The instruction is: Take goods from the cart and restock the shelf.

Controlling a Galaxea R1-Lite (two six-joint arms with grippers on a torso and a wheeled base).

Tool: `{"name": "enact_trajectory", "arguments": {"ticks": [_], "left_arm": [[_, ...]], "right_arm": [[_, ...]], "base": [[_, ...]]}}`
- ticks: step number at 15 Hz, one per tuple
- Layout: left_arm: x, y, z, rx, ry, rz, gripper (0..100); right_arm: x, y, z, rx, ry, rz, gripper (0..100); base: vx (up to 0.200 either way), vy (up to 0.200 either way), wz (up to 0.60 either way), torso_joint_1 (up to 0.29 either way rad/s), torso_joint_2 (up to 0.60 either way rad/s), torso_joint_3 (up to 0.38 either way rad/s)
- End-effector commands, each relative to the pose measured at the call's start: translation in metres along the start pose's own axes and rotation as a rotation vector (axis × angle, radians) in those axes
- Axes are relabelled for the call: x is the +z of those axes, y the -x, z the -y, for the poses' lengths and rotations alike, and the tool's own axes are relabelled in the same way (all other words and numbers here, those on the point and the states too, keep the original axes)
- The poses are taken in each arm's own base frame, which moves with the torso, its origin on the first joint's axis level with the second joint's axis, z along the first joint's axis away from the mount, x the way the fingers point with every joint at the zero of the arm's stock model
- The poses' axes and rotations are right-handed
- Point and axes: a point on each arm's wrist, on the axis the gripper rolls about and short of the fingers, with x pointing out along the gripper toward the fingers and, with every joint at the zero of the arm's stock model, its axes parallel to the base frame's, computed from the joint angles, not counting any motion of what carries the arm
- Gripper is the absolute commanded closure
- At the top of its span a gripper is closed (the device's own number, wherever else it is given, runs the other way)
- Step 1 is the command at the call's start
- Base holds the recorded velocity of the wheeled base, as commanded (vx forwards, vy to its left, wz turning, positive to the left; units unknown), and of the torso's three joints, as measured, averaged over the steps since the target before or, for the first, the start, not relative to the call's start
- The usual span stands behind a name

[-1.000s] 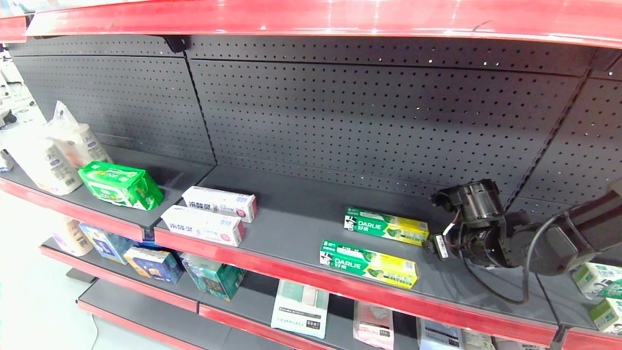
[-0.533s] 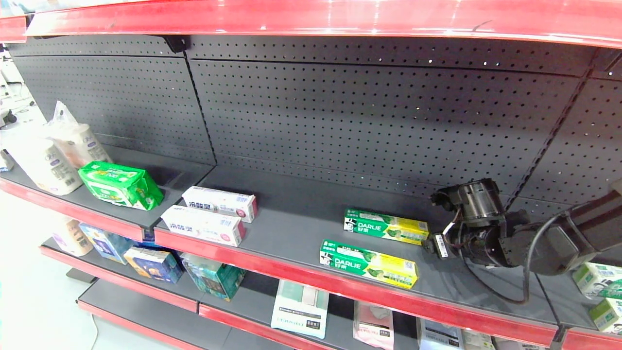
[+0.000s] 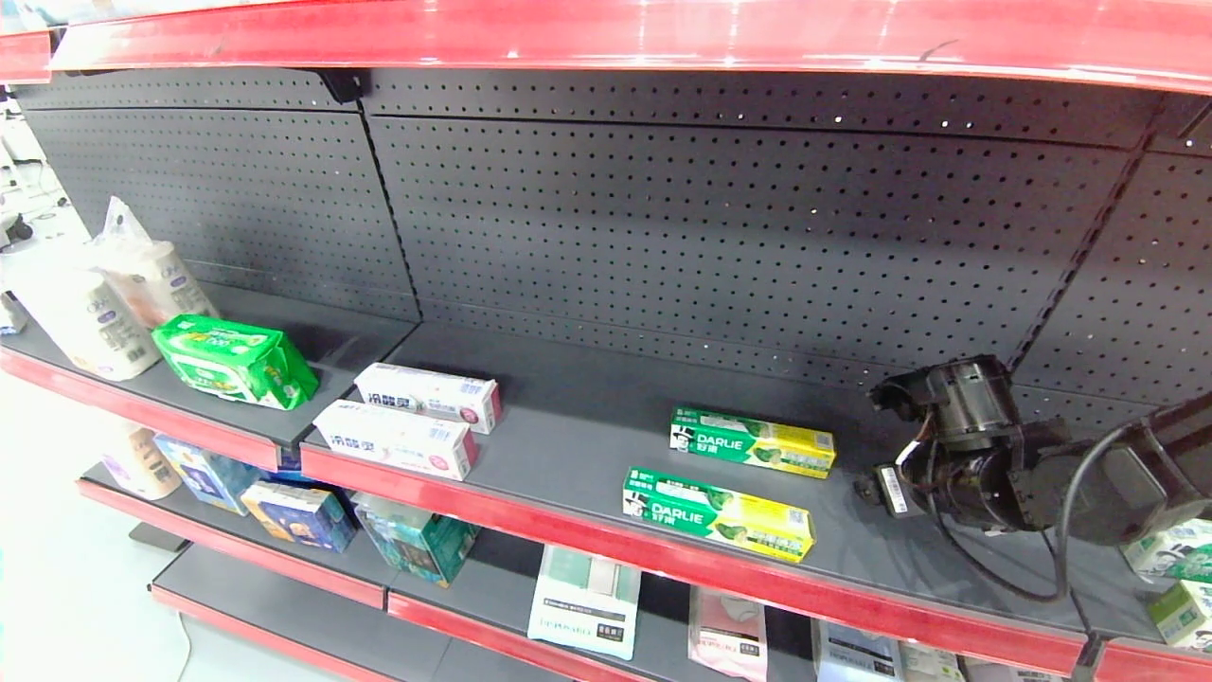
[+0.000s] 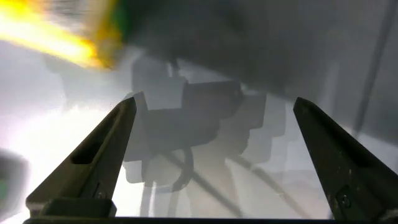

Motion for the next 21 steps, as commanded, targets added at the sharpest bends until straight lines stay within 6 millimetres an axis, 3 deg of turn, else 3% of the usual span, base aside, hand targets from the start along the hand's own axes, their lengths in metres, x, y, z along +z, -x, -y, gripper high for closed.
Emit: {"name": "enact_trajectory", "arguments": {"ticks": [1, 6, 18, 21], "left_arm": [[0.000, 0.000, 0.000, 0.001, 0.000, 0.000, 0], [0.000, 0.000, 0.000, 0.001, 0.000, 0.000, 0], [0.000, 0.000, 0.000, 0.001, 0.000, 0.000, 0], [0.000, 0.000, 0.000, 0.001, 0.000, 0.000, 0]], "right_arm": [[0.005, -0.008, 0.005, -0.016, -0.018, 0.003, 0], [0.021, -0.019, 0.000, -0.014, -0.022, 0.033, 0], [0.020, -0.005, -0.014, 0.022, 0.007, 0.055, 0], [0.011, -0.001, -0.013, 0.024, 0.020, 0.034, 0]], "base": [[0.000, 0.000, 0.00, 0.000, 0.00, 0.000], [0.000, 0.000, 0.00, 0.000, 0.00, 0.000], [0.000, 0.000, 0.00, 0.000, 0.00, 0.000], [0.000, 0.000, 0.00, 0.000, 0.00, 0.000]]}}
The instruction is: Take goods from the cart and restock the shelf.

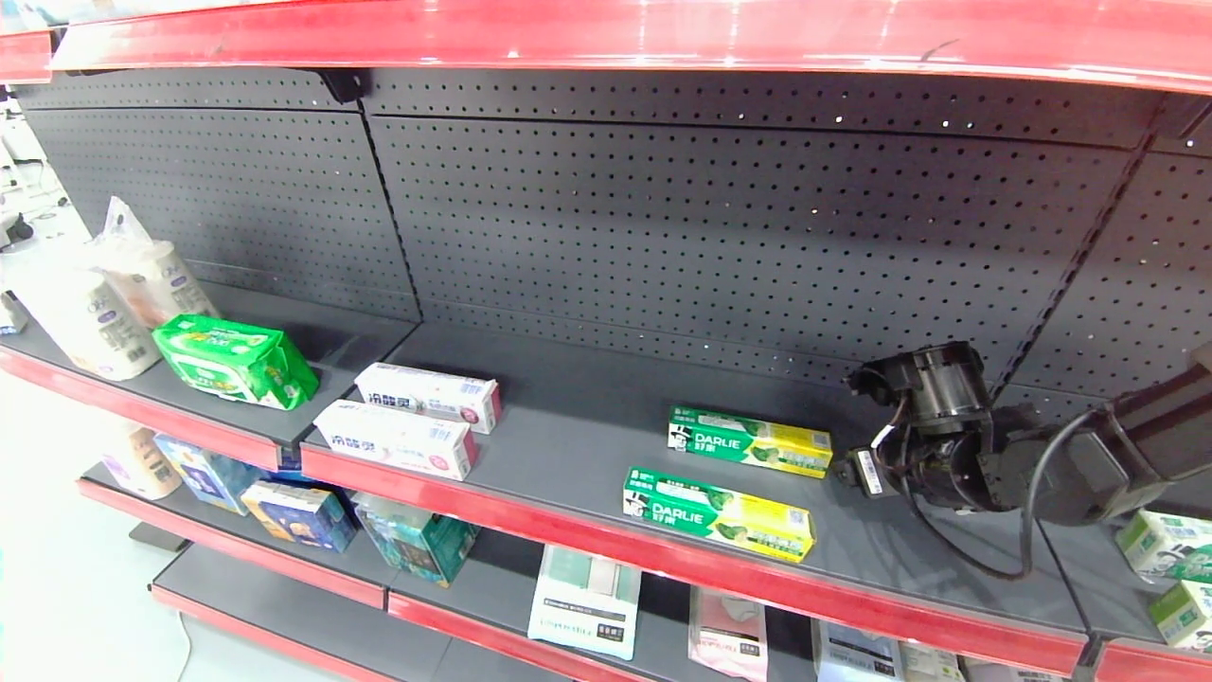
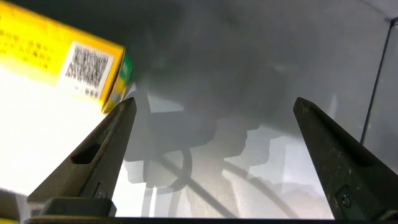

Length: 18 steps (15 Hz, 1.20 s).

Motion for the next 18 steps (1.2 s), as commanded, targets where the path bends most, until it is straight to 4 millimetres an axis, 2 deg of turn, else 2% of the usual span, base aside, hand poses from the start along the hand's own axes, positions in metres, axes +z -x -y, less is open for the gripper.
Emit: {"name": "enact_trajectory", "arguments": {"ticks": [1, 5, 7, 9, 11, 12, 13, 16, 18], "left_arm": [[0.000, 0.000, 0.000, 0.000, 0.000, -0.001, 0], [0.000, 0.000, 0.000, 0.000, 0.000, -0.001, 0], [0.000, 0.000, 0.000, 0.000, 0.000, -0.001, 0], [0.000, 0.000, 0.000, 0.000, 0.000, -0.001, 0], [0.000, 0.000, 0.000, 0.000, 0.000, -0.001, 0], [0.000, 0.000, 0.000, 0.000, 0.000, -0.001, 0], [0.000, 0.000, 0.000, 0.000, 0.000, -0.001, 0], [0.000, 0.000, 0.000, -0.001, 0.000, -0.001, 0], [0.000, 0.000, 0.000, -0.001, 0.000, -0.001, 0]], "right_arm": [[-0.008, 0.006, 0.000, 0.005, 0.011, -0.014, 0], [-0.010, 0.018, 0.003, 0.007, 0.000, 0.000, 0], [-0.008, 0.043, 0.014, 0.011, -0.030, 0.052, 0], [-0.016, 0.076, 0.030, 0.006, -0.073, 0.115, 0], [-0.037, 0.109, 0.044, -0.001, -0.144, 0.162, 0], [-0.046, 0.117, 0.048, -0.004, -0.158, 0.170, 0], [-0.067, 0.134, 0.061, -0.025, -0.194, 0.193, 0], [-0.108, 0.161, 0.080, -0.070, -0.265, 0.247, 0], [-0.147, 0.179, 0.086, -0.037, -0.255, 0.318, 0]], "base": [[0.000, 0.000, 0.00, 0.000, 0.00, 0.000], [0.000, 0.000, 0.00, 0.000, 0.00, 0.000], [0.000, 0.000, 0.00, 0.000, 0.00, 0.000], [0.000, 0.000, 0.00, 0.000, 0.00, 0.000], [0.000, 0.000, 0.00, 0.000, 0.00, 0.000], [0.000, 0.000, 0.00, 0.000, 0.00, 0.000], [0.000, 0.000, 0.00, 0.000, 0.00, 0.000], [0.000, 0.000, 0.00, 0.000, 0.00, 0.000], [0.000, 0.000, 0.00, 0.000, 0.00, 0.000]]}}
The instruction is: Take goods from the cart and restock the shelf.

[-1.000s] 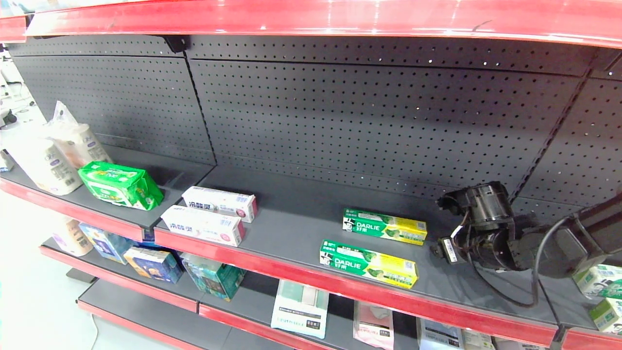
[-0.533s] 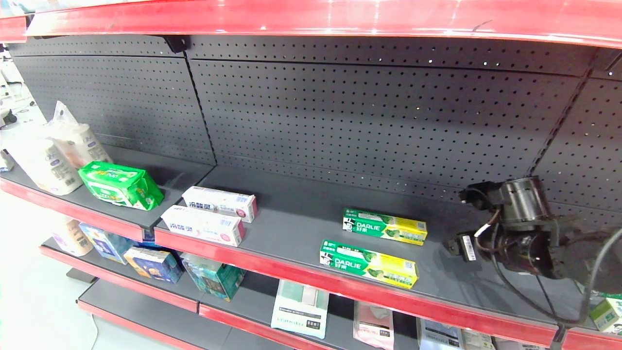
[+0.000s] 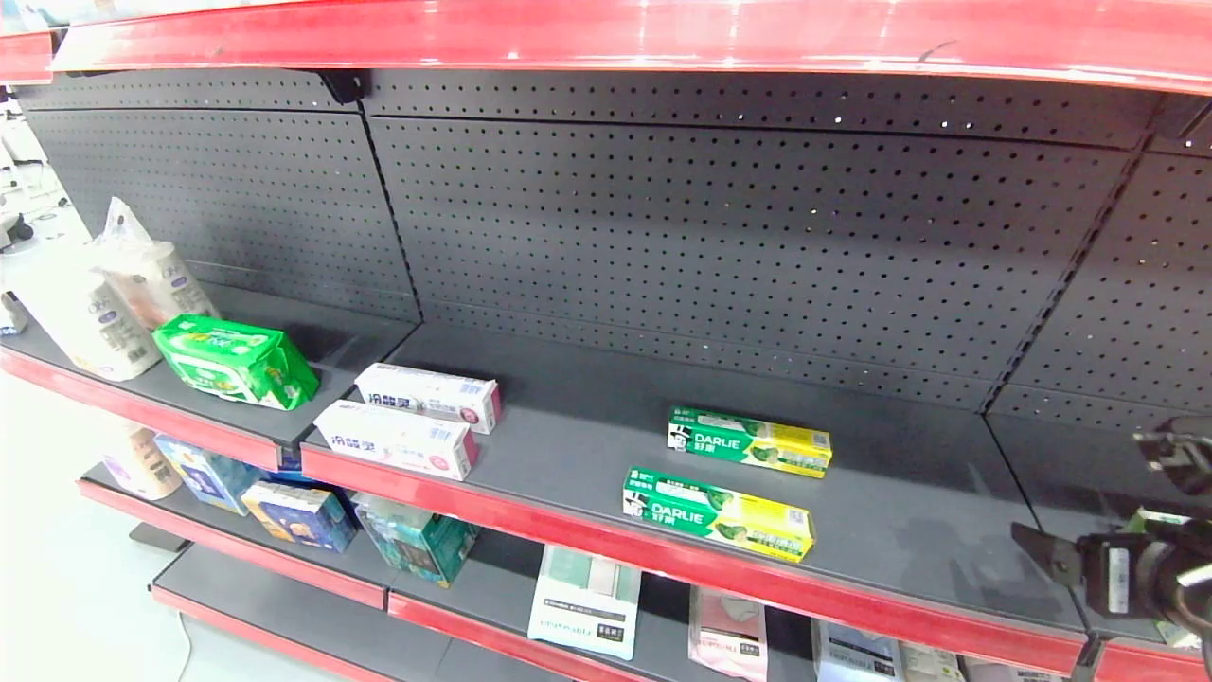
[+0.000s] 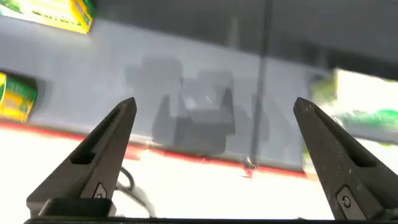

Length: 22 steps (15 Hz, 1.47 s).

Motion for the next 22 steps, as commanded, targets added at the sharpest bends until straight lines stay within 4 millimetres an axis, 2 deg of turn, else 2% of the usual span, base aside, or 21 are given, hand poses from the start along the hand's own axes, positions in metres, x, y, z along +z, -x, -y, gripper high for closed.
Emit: {"name": "enact_trajectory", "arguments": {"ticks": [1, 2, 5, 7, 12, 15, 18, 20, 22], "left_arm": [[0.000, 0.000, 0.000, 0.000, 0.000, 0.000, 0], [0.000, 0.000, 0.000, 0.000, 0.000, 0.000, 0], [0.000, 0.000, 0.000, 0.000, 0.000, 0.000, 0], [0.000, 0.000, 0.000, 0.000, 0.000, 0.000, 0], [0.000, 0.000, 0.000, 0.000, 0.000, 0.000, 0], [0.000, 0.000, 0.000, 0.000, 0.000, 0.000, 0], [0.000, 0.000, 0.000, -0.001, -0.001, 0.000, 0], [0.000, 0.000, 0.000, -0.001, -0.003, 0.001, 0], [0.000, 0.000, 0.000, -0.001, -0.001, 0.001, 0]], "right_arm": [[-0.039, 0.040, 0.023, -0.009, -0.034, 0.125, 0], [-0.060, 0.067, 0.026, 0.061, -0.004, 0.291, 0], [-0.094, 0.093, 0.026, 0.068, 0.035, 0.494, 0], [-0.123, 0.103, 0.026, 0.056, 0.030, 0.551, 0], [-0.123, 0.103, 0.026, 0.051, -0.032, 0.525, 0], [-0.126, 0.105, 0.027, 0.116, -0.073, 0.567, 0], [-0.128, 0.106, 0.028, 0.092, -0.092, 0.611, 0], [-0.128, 0.106, 0.026, 0.164, -0.094, 0.617, 0], [-0.134, 0.103, 0.024, 0.213, -0.082, 0.541, 0]], "base": [[0.000, 0.000, 0.00, 0.000, 0.00, 0.000], [0.000, 0.000, 0.00, 0.000, 0.00, 0.000], [0.000, 0.000, 0.00, 0.000, 0.00, 0.000], [0.000, 0.000, 0.00, 0.000, 0.00, 0.000], [0.000, 0.000, 0.00, 0.000, 0.00, 0.000], [0.000, 0.000, 0.00, 0.000, 0.00, 0.000], [0.000, 0.000, 0.00, 0.000, 0.00, 0.000], [0.000, 0.000, 0.00, 0.000, 0.00, 0.000], [0.000, 0.000, 0.00, 0.000, 0.00, 0.000]]}}
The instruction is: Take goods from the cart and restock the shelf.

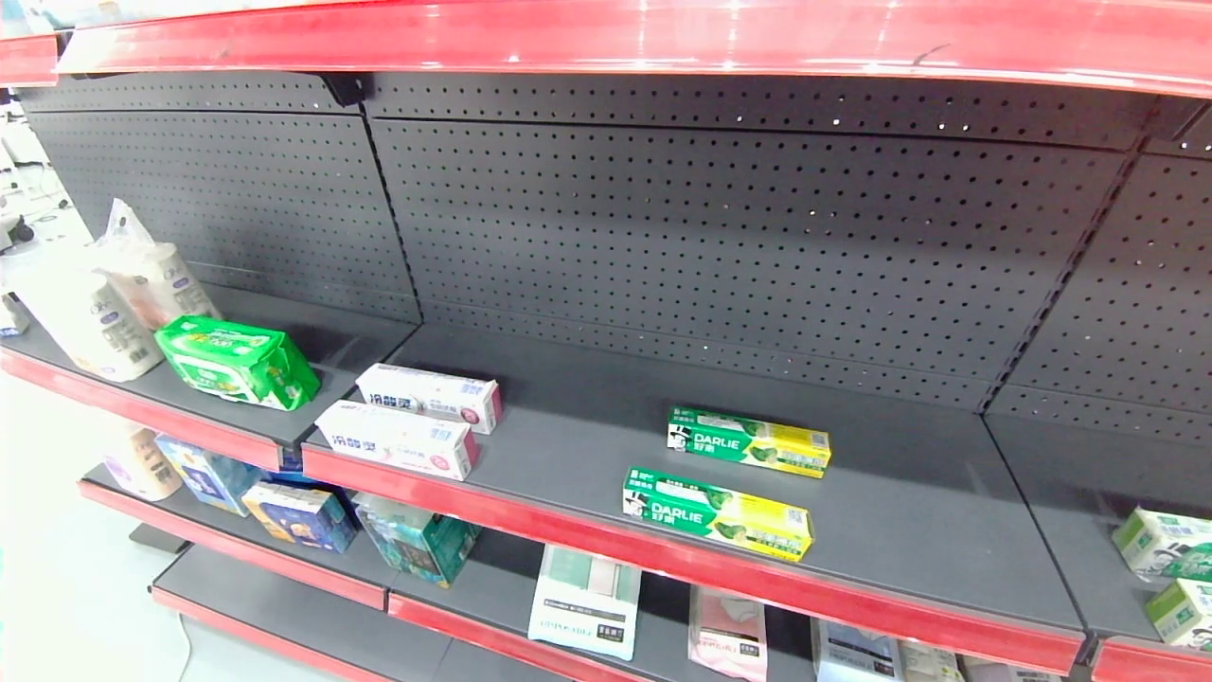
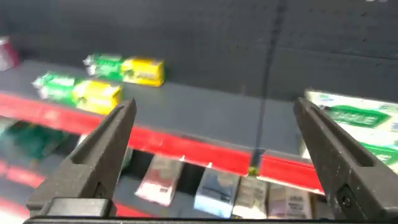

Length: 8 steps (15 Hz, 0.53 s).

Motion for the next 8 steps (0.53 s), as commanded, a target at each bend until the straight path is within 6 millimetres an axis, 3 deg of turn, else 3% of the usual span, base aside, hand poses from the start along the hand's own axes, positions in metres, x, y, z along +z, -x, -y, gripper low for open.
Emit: {"name": "enact_trajectory", "arguments": {"ticks": [1, 8], "left_arm": [[0.0001, 0.0000, 0.0000, 0.001, 0.000, 0.000, 0], [-0.0001, 0.0000, 0.0000, -0.001, -0.002, -0.001, 0]], "right_arm": [[0.0007, 0.0001, 0.0000, 0.001, -0.025, 0.006, 0], [0.0008, 0.0002, 0.0016, -0.070, -0.024, 0.007, 0]], "base": [[0.000, 0.000, 0.00, 0.000, 0.00, 0.000], [0.000, 0.000, 0.00, 0.000, 0.00, 0.000]]}}
